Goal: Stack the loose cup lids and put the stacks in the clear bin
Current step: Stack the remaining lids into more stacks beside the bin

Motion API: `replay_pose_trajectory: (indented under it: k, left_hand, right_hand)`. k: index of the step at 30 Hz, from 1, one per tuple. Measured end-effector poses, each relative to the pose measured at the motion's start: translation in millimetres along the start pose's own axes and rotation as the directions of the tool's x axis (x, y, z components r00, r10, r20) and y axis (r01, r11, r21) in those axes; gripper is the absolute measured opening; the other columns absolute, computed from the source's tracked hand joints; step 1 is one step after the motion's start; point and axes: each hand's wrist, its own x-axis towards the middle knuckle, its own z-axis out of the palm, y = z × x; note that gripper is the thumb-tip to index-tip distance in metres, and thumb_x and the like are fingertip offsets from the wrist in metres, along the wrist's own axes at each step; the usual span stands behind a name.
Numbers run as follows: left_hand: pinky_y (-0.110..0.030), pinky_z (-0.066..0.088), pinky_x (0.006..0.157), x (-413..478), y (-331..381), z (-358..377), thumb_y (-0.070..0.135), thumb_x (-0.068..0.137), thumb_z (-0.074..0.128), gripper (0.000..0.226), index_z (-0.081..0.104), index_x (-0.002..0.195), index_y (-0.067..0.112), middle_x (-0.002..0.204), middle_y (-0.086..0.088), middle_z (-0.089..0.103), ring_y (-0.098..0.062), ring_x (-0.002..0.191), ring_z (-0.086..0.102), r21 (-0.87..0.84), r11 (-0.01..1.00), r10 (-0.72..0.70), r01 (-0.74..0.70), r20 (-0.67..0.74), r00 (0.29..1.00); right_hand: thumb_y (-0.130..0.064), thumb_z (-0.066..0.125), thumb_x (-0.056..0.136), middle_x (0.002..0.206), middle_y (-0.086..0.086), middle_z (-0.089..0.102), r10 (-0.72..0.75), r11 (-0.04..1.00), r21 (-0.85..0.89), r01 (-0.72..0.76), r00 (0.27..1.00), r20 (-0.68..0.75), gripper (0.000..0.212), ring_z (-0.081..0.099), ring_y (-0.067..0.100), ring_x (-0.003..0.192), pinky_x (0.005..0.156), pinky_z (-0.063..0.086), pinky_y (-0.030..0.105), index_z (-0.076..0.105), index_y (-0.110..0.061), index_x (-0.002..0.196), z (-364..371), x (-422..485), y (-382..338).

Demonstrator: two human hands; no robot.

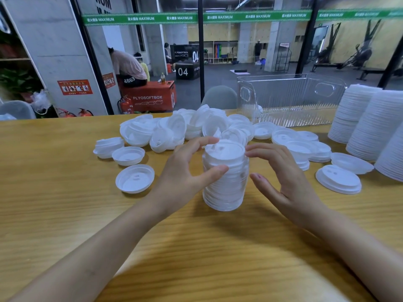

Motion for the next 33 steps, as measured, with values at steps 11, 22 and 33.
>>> replay_pose_trajectory:
  k: [11, 22, 33]
  left_hand:
    - [-0.017, 0.032, 0.103, -2, -1, 1, 0.054, 0.077, 0.071, 0.058, 0.052, 0.13, 0.039, 0.13, 0.021, 0.055, 0.003, 0.129, 0.041, 0.017, 1.0, -0.019, 0.019, 0.044, 0.999]
    - [-0.018, 0.035, 0.103, 0, -4, 5, 0.065, 0.074, 0.058, 0.063, 0.049, 0.132, 0.041, 0.132, 0.016, 0.055, 0.004, 0.128, 0.043, 0.002, 1.0, 0.017, -0.017, 0.014, 1.0]
    - [-0.013, 0.032, 0.103, 1, -12, 3, 0.058, 0.082, 0.063, 0.06, 0.047, 0.137, 0.038, 0.134, 0.023, 0.051, 0.005, 0.129, 0.04, 0.018, 0.998, 0.054, -0.054, 0.028, 0.998]
  right_hand:
    - [-0.051, 0.042, 0.1, 0.126, -0.007, 0.055, 0.013, 1.0, 0.004, -0.013, 1.0, 0.007, 0.037, 0.051, 0.017, 0.119, 0.102, 0.035, 0.02, 0.054, -0.024, 0.122, 0, 1, 1]
    - [-0.049, 0.04, 0.102, 0.128, -0.004, 0.055, 0.012, 0.999, -0.043, -0.012, 1.0, 0.004, 0.04, 0.051, 0.018, 0.119, 0.101, 0.037, 0.023, 0.051, -0.027, 0.132, 0, -1, 1]
    - [-0.051, 0.041, 0.101, 0.127, -0.007, 0.053, -0.004, 1.0, -0.022, 0.004, 1.0, 0.003, 0.04, 0.051, 0.016, 0.119, 0.101, 0.038, 0.024, 0.053, -0.026, 0.13, 1, -1, 2]
